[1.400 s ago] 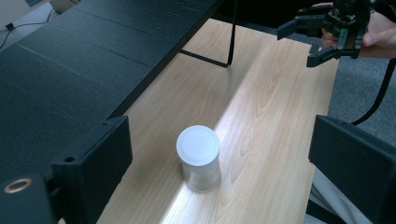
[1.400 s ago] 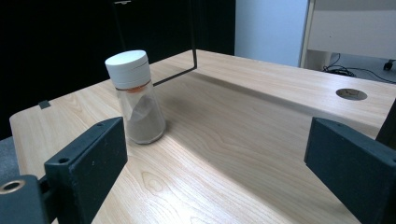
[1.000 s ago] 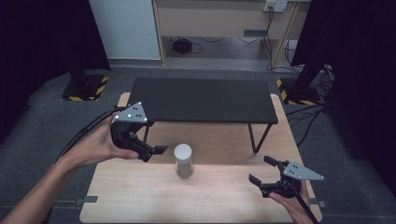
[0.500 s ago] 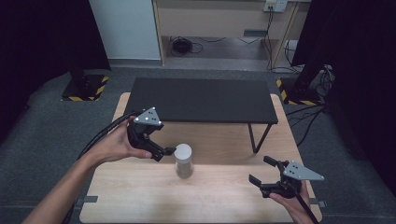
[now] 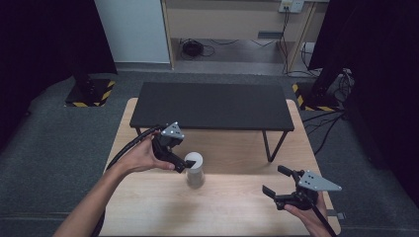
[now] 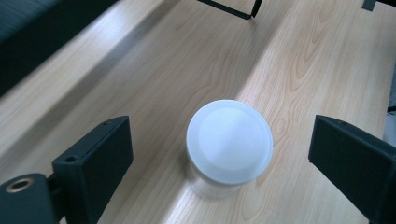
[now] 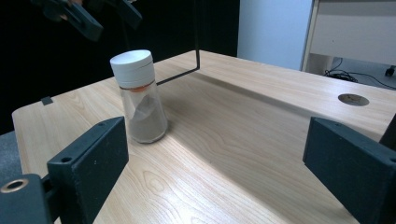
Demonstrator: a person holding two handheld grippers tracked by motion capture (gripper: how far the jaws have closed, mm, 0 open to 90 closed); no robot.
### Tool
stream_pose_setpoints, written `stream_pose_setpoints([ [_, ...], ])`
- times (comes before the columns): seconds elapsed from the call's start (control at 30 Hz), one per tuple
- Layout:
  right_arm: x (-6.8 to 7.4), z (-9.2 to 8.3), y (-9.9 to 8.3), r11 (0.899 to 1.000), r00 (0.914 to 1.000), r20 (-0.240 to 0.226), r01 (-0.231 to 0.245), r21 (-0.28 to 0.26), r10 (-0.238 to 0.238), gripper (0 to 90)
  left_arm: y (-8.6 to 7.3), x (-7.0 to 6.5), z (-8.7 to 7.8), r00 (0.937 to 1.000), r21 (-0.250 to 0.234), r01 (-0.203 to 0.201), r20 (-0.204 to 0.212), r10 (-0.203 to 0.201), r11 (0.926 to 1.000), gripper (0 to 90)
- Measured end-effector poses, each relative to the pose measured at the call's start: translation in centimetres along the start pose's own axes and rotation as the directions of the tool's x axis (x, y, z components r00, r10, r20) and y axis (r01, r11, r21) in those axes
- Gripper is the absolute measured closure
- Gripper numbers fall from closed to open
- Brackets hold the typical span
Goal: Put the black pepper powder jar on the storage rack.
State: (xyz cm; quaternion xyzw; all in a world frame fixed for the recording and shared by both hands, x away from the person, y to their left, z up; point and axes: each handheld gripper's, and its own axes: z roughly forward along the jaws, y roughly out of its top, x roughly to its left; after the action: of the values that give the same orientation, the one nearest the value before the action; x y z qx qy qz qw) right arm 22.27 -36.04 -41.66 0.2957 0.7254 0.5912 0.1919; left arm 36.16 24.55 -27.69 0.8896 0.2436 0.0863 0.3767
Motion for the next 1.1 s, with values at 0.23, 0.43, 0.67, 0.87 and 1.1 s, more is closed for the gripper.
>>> stream_pose_setpoints([
  [0.23, 0.0, 0.0, 0.0, 1.000, 1.0000, 0.003, -0.001, 0.000, 0.001, 7.0, -0.2, -0.4, 2.3, 0.9989, 0.028, -0.046, 0.005, 0.046, 0.9985, 8.6],
  [0.43, 0.0, 0.0, 0.1, 1.000, 1.0000, 0.002, 0.001, 0.004, -0.001, 7.5, -0.6, -0.7, 3.8, 0.9970, 0.050, -0.077, -0.002, 0.077, 0.9958, 11.8],
  [0.67, 0.1, -0.1, 0.1, 1.000, 1.0000, 0.005, 0.002, 0.001, -0.002, 7.9, -1.0, -0.8, 5.1, 0.9948, 0.081, -0.102, 0.001, 0.102, 0.9915, 28.4],
  [0.87, 0.1, 0.0, 0.1, 1.000, 1.0000, 0.001, 0.007, 0.004, -0.007, 8.0, -1.6, -0.5, 5.3, 0.9961, 0.059, -0.088, 0.010, 0.087, 0.9944, 32.8],
  [1.1, 0.1, 0.1, 0.1, 1.000, 0.9999, -0.003, 0.013, 0.012, -0.013, 8.2, -1.9, -0.6, 5.2, 0.9968, 0.047, -0.080, 0.004, 0.080, 0.9956, 32.9],
])
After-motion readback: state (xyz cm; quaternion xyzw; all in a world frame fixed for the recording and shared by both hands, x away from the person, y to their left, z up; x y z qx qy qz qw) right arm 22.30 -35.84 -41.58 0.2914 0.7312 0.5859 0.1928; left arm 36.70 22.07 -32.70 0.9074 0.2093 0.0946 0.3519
